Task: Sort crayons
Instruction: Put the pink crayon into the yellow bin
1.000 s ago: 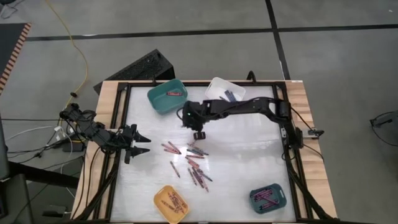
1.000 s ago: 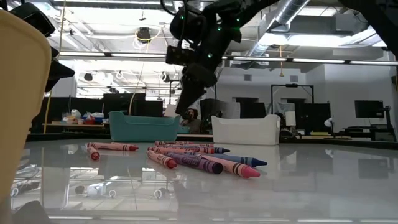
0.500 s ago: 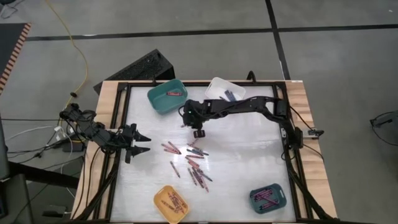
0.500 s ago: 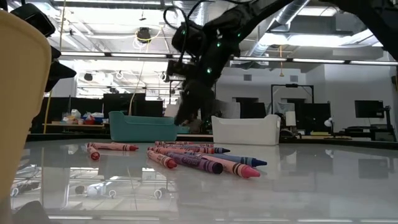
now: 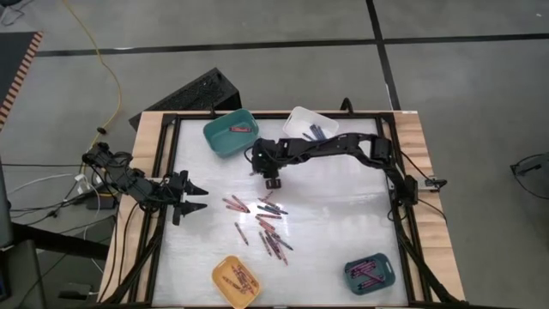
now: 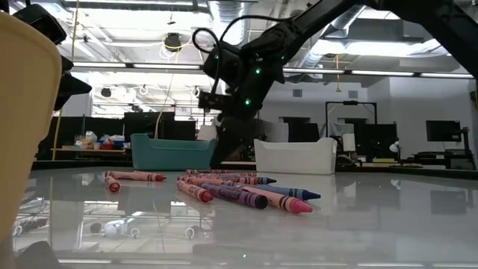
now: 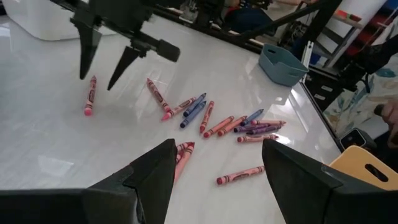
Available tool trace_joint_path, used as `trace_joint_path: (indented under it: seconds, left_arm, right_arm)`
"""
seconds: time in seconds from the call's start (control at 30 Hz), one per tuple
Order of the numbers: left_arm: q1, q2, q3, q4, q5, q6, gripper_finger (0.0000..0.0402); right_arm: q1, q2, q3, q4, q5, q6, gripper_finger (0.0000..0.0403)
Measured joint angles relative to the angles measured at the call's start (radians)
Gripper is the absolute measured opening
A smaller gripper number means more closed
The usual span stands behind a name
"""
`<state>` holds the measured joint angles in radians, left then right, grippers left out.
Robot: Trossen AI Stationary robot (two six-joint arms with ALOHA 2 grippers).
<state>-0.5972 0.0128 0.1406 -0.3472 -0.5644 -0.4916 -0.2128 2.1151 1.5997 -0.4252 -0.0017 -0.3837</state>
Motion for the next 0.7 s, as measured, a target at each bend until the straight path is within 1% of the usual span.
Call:
trace_joint_path:
  seconds: [0.2,0.6,0.7]
  left_arm:
    - [0.0,0.0,0.0,0.0,0.0,-0.001,0.0228]
    - [0.0,0.0,0.0,0.0,0.0,0.0,0.0228]
    - [0.0,0.0,0.0,0.0,0.0,0.001,0.0228]
  right_arm:
    - [-0.026,0.001,0.0,0.001,-0.022,0.036,0.0167]
    - [-0.027,0.001,0.0,-0.007,-0.027,0.046,0.0166]
    - [-0.027,0.001,0.0,-0.011,-0.028,0.071,0.0166]
